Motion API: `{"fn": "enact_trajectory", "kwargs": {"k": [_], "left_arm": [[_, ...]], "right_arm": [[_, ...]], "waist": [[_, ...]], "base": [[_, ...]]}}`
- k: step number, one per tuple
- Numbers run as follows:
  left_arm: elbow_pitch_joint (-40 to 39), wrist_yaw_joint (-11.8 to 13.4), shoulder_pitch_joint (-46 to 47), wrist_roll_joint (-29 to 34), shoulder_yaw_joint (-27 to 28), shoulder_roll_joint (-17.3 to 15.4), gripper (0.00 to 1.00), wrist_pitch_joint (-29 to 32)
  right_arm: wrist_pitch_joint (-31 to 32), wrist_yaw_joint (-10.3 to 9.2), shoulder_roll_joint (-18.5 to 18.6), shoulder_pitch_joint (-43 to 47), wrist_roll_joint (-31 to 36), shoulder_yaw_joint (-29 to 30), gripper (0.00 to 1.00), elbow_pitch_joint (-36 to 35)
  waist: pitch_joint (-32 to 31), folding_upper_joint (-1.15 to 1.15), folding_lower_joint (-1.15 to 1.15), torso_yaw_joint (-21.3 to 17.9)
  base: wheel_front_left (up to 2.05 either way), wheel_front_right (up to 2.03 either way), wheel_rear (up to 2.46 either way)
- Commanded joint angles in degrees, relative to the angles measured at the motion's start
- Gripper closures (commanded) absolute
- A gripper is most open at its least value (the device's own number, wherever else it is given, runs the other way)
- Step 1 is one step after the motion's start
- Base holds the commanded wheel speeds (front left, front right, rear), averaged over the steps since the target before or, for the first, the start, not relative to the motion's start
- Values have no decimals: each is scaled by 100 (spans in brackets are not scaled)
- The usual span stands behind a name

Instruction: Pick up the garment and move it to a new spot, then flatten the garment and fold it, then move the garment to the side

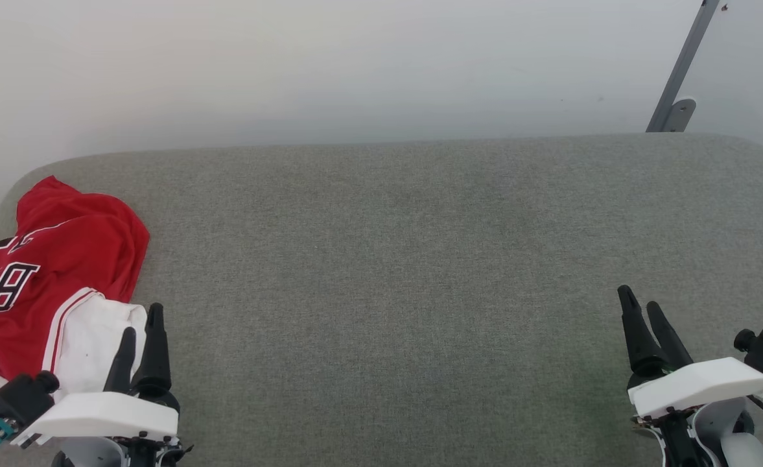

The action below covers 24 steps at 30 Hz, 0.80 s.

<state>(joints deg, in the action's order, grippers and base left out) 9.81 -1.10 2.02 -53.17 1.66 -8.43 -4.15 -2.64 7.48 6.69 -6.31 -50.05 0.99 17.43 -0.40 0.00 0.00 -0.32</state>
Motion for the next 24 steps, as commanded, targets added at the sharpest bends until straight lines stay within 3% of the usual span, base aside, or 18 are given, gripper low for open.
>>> {"fn": "enact_trajectory", "kwargs": {"k": [1, 24], "left_arm": [[-96, -49, 18, 181, 57, -15, 0, -67], [-273, -553, -91, 1811, 460, 240, 0, -451]], "right_arm": [[-73, 1, 54, -132, 188, -2, 0, -39], [-447, 1, 70, -99, 1627, 4, 0, -17]], "waist": [[-1, 0, 0, -1], [-97, 0, 0, 6]], "base": [[0, 0, 0], [0, 0, 0]]}}
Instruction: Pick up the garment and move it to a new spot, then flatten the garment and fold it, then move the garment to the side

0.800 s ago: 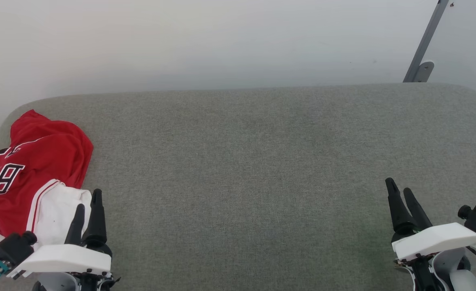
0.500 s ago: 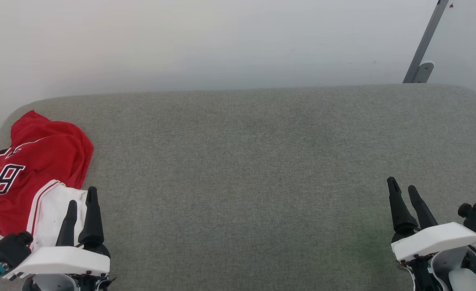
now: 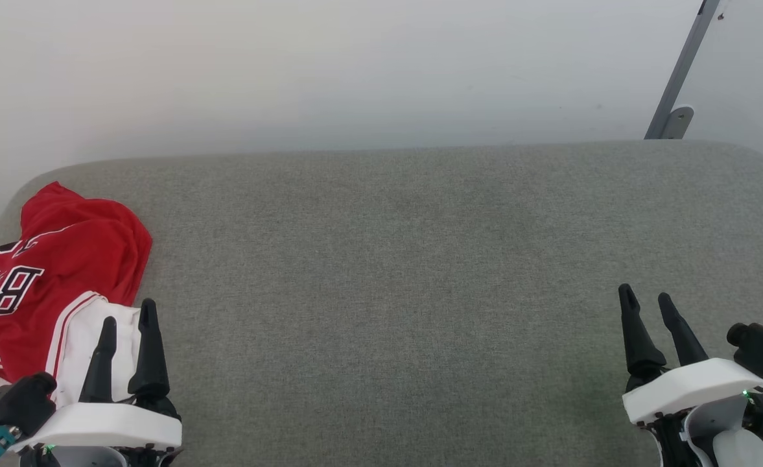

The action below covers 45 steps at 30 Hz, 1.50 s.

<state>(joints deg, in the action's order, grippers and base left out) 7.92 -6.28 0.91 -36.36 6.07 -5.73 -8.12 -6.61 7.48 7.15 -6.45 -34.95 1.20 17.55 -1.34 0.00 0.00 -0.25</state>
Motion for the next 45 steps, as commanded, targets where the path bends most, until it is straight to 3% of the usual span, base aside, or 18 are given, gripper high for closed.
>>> {"fn": "enact_trajectory", "kwargs": {"k": [1, 20, 45], "left_arm": [[-90, -40, 5, 188, 20, -30, 0, -68], [-140, -117, -178, 1130, -141, -190, 0, -330], [-181, -120, -307, 1880, -454, -492, 0, -619]], "right_arm": [[-63, 1, 19, -77, 179, -23, 0, -38], [-284, 2, 67, 10, 1158, -86, 0, -112], [-522, 1, 135, 79, 2301, -164, 0, -220]], "waist": [[-11, 0, 0, -1], [-107, 0, 0, -5], [-171, 0, 0, 27]], "base": [[0, 0, 0], [0, 0, 0], [0, 0, 0]]}}
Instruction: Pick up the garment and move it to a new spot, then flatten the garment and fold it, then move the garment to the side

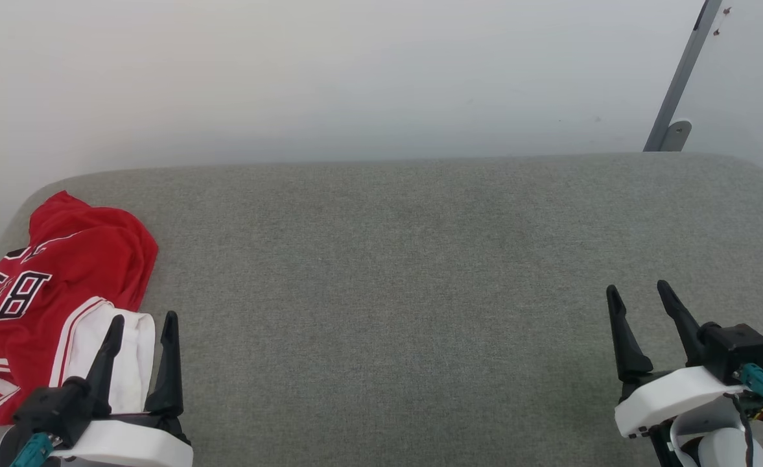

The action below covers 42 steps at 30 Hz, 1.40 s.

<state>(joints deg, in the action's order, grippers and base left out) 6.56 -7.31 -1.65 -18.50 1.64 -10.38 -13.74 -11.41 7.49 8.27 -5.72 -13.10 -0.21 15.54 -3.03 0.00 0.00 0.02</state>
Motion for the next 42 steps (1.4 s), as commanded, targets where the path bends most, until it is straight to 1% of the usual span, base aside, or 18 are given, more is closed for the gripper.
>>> {"fn": "enact_trajectory", "kwargs": {"k": [1, 11, 21, 24, 27, 31, 36, 42], "left_arm": [[-48, -18, -57, 123, -19, -34, 0, -66], [-92, -20, -100, 345, -79, -116, 0, -153], [-19, -20, -66, 148, -108, -137, 0, -155], [52, -20, -21, 85, -69, -98, 0, -155], [144, -15, 8, -11, 42, -57, 0, -154], [244, 20, 68, -91, 253, -8, 0, -154], [406, 102, 138, -171, 493, -30, 0, -155], [516, 211, 121, -224, 625, -82, 0, -147]], "right_arm": [[-55, 0, 25, 5, 150, -27, 0, -18], [-144, 0, 45, 3, 529, -60, 0, -24], [-124, 0, 45, 19, 555, -57, 0, -32], [-121, 0, 42, 17, 555, -79, 0, -34], [-103, 0, 29, 10, 510, -119, 0, -33], [-78, 0, 29, -6, 453, -213, 0, -16], [-10, 0, 45, -49, 357, -451, 0, 20], [58, -1, 107, -96, 169, -816, 0, 56]], "waist": [[-5, 0, 0, -1], [-22, 0, 0, -12], [-14, 0, 0, -18], [-26, 0, 0, 33], [-54, 0, 0, 168], [-96, 0, 0, 471], [-166, 0, 0, 969], [-267, 0, 0, 1606]], "base": [[0, 0, 0], [0, 0, 0], [0, 0, 0], [0, 0, 0], [0, 0, 0], [0, 0, 0], [0, 0, 0], [0, 0, 0]]}}
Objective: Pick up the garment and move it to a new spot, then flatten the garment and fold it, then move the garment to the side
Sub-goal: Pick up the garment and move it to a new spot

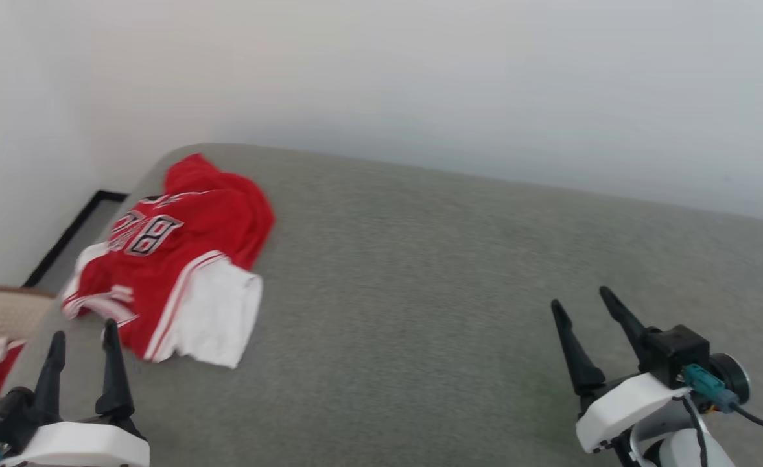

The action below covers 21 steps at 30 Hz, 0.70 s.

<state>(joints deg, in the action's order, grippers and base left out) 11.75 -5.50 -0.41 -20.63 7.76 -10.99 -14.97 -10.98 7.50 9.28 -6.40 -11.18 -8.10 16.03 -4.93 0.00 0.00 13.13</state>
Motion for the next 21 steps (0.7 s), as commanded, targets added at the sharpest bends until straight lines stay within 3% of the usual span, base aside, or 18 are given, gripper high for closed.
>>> {"fn": "enact_trajectory", "kwargs": {"k": [1, 10, 21], "left_arm": [[1, 56, -24, -14, 41, -28, 0, -22], [-72, 155, -145, -51, 76, -60, 0, 6], [-120, 133, -43, -224, 123, 36, 0, -14]], "right_arm": [[28, -2, 17, -43, -51, -98, 0, 3], [89, -2, 76, -177, -250, -459, 0, -34], [96, -2, 172, -420, -338, -540, 0, 16]], "waist": [[-93, 0, 0, 391], [-130, 0, 0, 1206], [59, 0, 0, 1368]], "base": [[0, 0, 0], [0, 0, 0], [0, 0, 0]]}}
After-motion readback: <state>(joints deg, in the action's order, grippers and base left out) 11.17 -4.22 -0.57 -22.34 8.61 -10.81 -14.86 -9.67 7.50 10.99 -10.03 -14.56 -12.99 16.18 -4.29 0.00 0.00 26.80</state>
